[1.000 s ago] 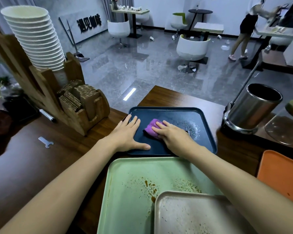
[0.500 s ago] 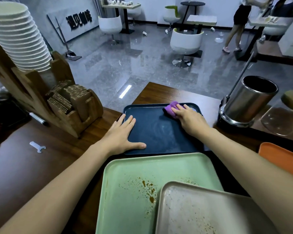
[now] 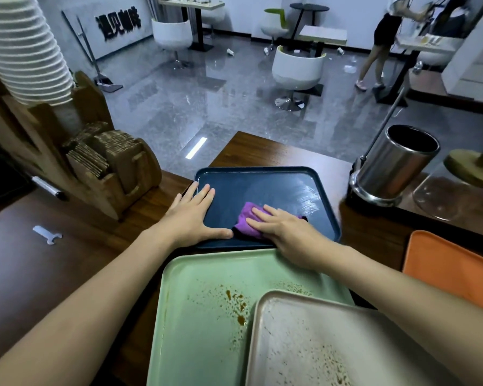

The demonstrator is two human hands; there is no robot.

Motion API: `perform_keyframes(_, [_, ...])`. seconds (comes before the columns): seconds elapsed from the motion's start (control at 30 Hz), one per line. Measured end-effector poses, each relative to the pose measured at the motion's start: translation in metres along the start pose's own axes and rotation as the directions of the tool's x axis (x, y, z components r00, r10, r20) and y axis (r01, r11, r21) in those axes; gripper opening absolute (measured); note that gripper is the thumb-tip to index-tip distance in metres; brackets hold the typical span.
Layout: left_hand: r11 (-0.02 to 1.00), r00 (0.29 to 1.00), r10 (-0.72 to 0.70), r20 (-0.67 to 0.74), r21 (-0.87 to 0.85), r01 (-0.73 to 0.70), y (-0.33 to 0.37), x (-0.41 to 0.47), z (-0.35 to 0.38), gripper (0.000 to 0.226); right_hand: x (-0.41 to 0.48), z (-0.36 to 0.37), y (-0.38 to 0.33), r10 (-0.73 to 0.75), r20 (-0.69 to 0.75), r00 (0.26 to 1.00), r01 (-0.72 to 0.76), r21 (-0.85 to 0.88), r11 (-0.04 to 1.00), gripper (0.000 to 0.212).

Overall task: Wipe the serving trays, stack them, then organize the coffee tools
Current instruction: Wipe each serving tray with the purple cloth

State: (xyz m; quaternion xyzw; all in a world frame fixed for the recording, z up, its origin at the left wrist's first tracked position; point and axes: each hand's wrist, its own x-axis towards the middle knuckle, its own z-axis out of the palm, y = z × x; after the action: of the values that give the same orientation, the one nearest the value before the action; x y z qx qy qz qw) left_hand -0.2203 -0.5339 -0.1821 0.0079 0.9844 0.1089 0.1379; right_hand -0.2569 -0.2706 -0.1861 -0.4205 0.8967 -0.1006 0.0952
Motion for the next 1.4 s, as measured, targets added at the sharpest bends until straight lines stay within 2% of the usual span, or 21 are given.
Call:
perform_keyframes(0.1, [1.000, 1.000, 0.020, -0.005, -0.014, -0.020, -0.001, -0.002, 0.001, 0.128, 0.000, -0.003, 0.003, 0.024, 0.017, 1.000, -0.024, -0.001, 1.000, 0.052])
perform_keyframes(0.3, [0.994, 0.996, 0.037, -0.075, -0.097, -0.044, -0.002, -0.003, 0.006, 0.126, 0.070, -0.020, 0.021, 0.181, -0.083, 0.980, -0.187, -0.069, 0.980, 0.051])
perform_keyframes(0.4, [0.990, 0.997, 0.012, -0.074, -0.139, -0.022, -0.004, -0.002, 0.008, 0.127, 0.095, -0.021, 0.028, 0.190, -0.105, 0.976, -0.199, -0.080, 0.977, 0.051])
perform_keyframes(0.47, [0.990, 0.997, 0.000, -0.074, -0.144, -0.011, -0.006, 0.000, 0.009, 0.129, 0.097, -0.018, 0.025, 0.159, -0.129, 0.979, -0.171, -0.092, 0.981, 0.052])
perform_keyframes(0.6, [0.992, 0.996, -0.002, -0.088, -0.123, -0.009, -0.008, 0.004, 0.012, 0.134, 0.081, -0.005, 0.009, 0.027, -0.053, 0.998, -0.031, -0.072, 0.997, 0.058])
perform_keyframes(0.73, [0.995, 0.997, -0.005, -0.077, -0.099, -0.003, -0.008, 0.004, 0.012, 0.135, 0.050, 0.003, -0.002, -0.065, -0.031, 0.997, 0.064, -0.038, 0.997, 0.054])
perform_keyframes(0.93, [0.997, 0.997, 0.005, -0.077, -0.076, -0.011, -0.004, -0.001, 0.009, 0.134, 0.005, -0.005, -0.004, -0.097, 0.041, 0.994, 0.098, -0.048, 0.994, 0.057])
perform_keyframes(1.0, [0.996, 0.997, 0.017, -0.074, -0.087, -0.023, -0.005, -0.001, 0.009, 0.133, 0.015, -0.008, 0.008, -0.061, 0.043, 0.997, 0.065, -0.084, 0.994, 0.059])
perform_keyframes(1.1, [0.994, 0.997, 0.025, -0.076, -0.109, -0.033, -0.006, -0.003, 0.009, 0.130, 0.047, -0.021, 0.049, 0.113, 0.002, 0.994, -0.111, -0.193, 0.975, 0.067])
perform_keyframes(1.17, [0.993, 0.996, 0.024, -0.083, -0.113, -0.033, -0.006, -0.002, 0.010, 0.130, 0.058, -0.032, 0.074, 0.201, -0.036, 0.979, -0.204, -0.239, 0.949, 0.064])
perform_keyframes(1.3, [0.995, 0.995, 0.009, -0.095, -0.094, -0.018, -0.007, -0.001, 0.011, 0.134, 0.050, -0.029, 0.087, 0.259, -0.145, 0.955, -0.291, -0.288, 0.912, 0.053])
perform_keyframes(1.4, [0.997, 0.995, -0.001, -0.099, -0.073, -0.007, -0.007, 0.000, 0.013, 0.134, 0.037, -0.025, 0.091, 0.315, -0.200, 0.928, -0.367, -0.343, 0.865, 0.052])
